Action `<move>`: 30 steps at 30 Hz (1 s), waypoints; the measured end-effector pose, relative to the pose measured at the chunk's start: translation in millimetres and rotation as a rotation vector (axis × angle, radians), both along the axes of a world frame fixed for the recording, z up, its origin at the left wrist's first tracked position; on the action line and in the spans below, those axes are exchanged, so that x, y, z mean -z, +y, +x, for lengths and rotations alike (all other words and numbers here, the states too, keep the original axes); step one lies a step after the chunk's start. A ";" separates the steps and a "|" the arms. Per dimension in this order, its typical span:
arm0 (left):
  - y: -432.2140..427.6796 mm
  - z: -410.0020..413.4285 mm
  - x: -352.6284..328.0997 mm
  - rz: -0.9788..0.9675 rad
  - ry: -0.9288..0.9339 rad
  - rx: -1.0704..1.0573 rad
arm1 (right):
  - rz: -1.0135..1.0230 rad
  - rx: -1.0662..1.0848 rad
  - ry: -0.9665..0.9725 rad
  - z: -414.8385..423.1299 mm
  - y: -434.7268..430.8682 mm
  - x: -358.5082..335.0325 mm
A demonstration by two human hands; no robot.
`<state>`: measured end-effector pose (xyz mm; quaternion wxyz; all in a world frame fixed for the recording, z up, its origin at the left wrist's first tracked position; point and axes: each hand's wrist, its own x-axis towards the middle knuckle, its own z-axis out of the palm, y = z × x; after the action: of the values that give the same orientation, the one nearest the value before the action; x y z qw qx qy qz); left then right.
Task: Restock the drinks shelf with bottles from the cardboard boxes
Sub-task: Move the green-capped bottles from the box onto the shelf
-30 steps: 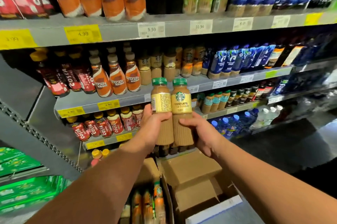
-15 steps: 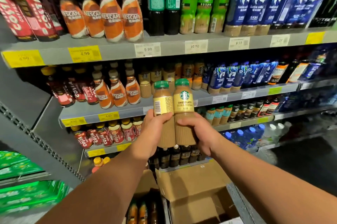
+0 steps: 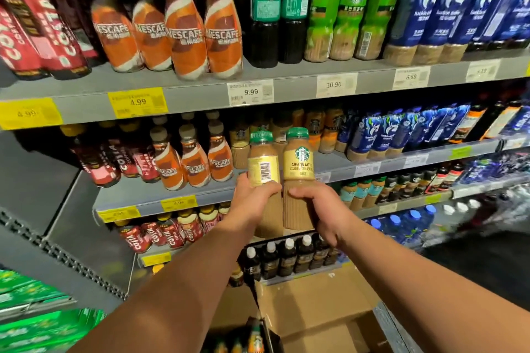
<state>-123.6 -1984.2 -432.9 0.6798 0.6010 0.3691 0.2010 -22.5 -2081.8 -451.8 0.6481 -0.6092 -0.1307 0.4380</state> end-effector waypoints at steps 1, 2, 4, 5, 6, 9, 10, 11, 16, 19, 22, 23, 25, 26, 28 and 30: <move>4.0 2.3 2.3 -0.010 0.010 -0.001 | -0.007 0.002 -0.004 2.2 3.9 2.2; 8.4 4.6 5.6 -0.021 0.013 -0.002 | -0.012 0.003 -0.008 4.9 7.7 4.2; 16.3 10.6 14.2 -0.032 0.004 -0.031 | -0.013 -0.012 -0.021 12.0 14.7 8.6; 18.7 12.4 16.5 -0.024 -0.009 -0.050 | -0.012 -0.018 -0.028 15.2 17.0 10.1; 20.2 15.1 18.5 -0.006 -0.030 -0.073 | -0.013 -0.028 -0.028 19.4 19.7 12.0; 26.9 29.0 27.7 0.034 -0.059 -0.168 | -0.014 -0.061 -0.017 34.1 29.6 18.6; 29.5 34.8 30.5 0.051 -0.063 -0.191 | -0.016 -0.080 -0.021 38.3 32.6 19.8; 31.8 39.8 31.1 0.065 -0.048 -0.213 | -0.020 -0.104 -0.032 42.7 35.7 21.8; 48.7 62.2 42.9 0.139 0.052 -0.279 | -0.043 -0.191 -0.124 61.4 45.8 26.7; 55.7 62.6 48.0 0.175 0.077 -0.242 | -0.040 -0.194 -0.155 69.7 53.4 32.4; 59.6 61.9 49.7 0.281 0.067 -0.250 | -0.031 -0.169 -0.168 76.0 63.7 34.6; 60.8 62.6 49.8 0.324 0.074 -0.273 | -0.028 -0.162 -0.169 78.4 67.2 35.5; 63.0 64.9 50.3 0.387 0.077 -0.344 | -0.016 -0.164 -0.167 82.6 73.2 36.6; 63.4 66.8 50.2 0.405 0.073 -0.372 | -0.007 -0.167 -0.165 84.9 75.1 36.9; 64.3 71.0 52.1 0.411 0.063 -0.398 | 0.005 -0.175 -0.158 89.1 77.5 37.0; 65.7 75.3 55.2 0.382 0.059 -0.416 | 0.009 -0.187 -0.152 91.8 78.3 36.3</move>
<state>-48.3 -1918.5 -488.1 0.4876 0.6351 0.4594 0.3845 69.3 -2003.5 -488.1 0.5953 -0.6228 -0.2376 0.4486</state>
